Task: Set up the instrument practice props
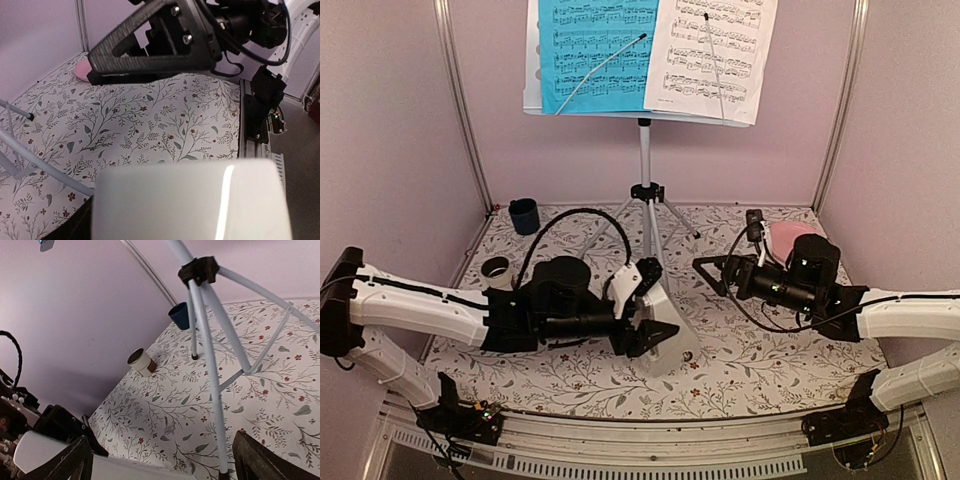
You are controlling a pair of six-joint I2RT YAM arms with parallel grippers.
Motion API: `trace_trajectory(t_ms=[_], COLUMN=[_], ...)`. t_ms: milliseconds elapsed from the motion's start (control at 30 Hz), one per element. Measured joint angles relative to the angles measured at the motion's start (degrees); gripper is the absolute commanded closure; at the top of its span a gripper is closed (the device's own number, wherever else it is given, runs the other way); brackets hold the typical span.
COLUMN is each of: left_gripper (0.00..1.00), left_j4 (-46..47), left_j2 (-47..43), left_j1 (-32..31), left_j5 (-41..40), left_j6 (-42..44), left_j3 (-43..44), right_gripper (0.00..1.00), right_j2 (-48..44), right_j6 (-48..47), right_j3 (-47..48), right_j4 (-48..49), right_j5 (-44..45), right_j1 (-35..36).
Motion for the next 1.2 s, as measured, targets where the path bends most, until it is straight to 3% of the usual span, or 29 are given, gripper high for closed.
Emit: trace_trajectory(t_ms=[200,433,533,733,867,1033,1200], left_gripper=[0.85,0.79,0.64,0.2,0.04,0.03,0.15], left_j4=[-0.3,-2.5,-4.5,-5.5,-5.1,1.5,7.9], left_j2=[15.6,27.6,32.4,35.3,35.2,30.4,22.1], left_j1=[-0.8,-1.0,-1.2,-1.4,-1.4,-1.5,-1.2], left_j5=[0.3,-2.0,-3.2,-4.0,-3.8,-2.6,-1.3], left_j6=[-2.4,-5.0,-5.6,-6.0,-5.7,-5.2,-3.2], left_j3=[12.2,22.2,26.9,29.8,29.7,23.0,14.4], right_gripper=[0.01,0.01,0.01,0.01,0.01,0.01,0.04], right_j2=[-11.8,-18.4,-19.4,-19.6,-18.9,-17.0,-11.8], right_j6=[0.7,0.9,0.8,0.4,0.2,-0.4,-0.7], right_j3=[-1.9,-2.1,-2.1,-1.7,-0.5,0.8,2.1], right_j4=[-8.9,-17.3,-20.6,-25.5,-26.7,-27.8,-28.4], right_j5=[1.7,2.7,3.1,2.9,2.4,0.1,-4.0], right_j1=[-6.6,-7.6,-7.8,-8.1,-8.4,-8.4,-8.4])
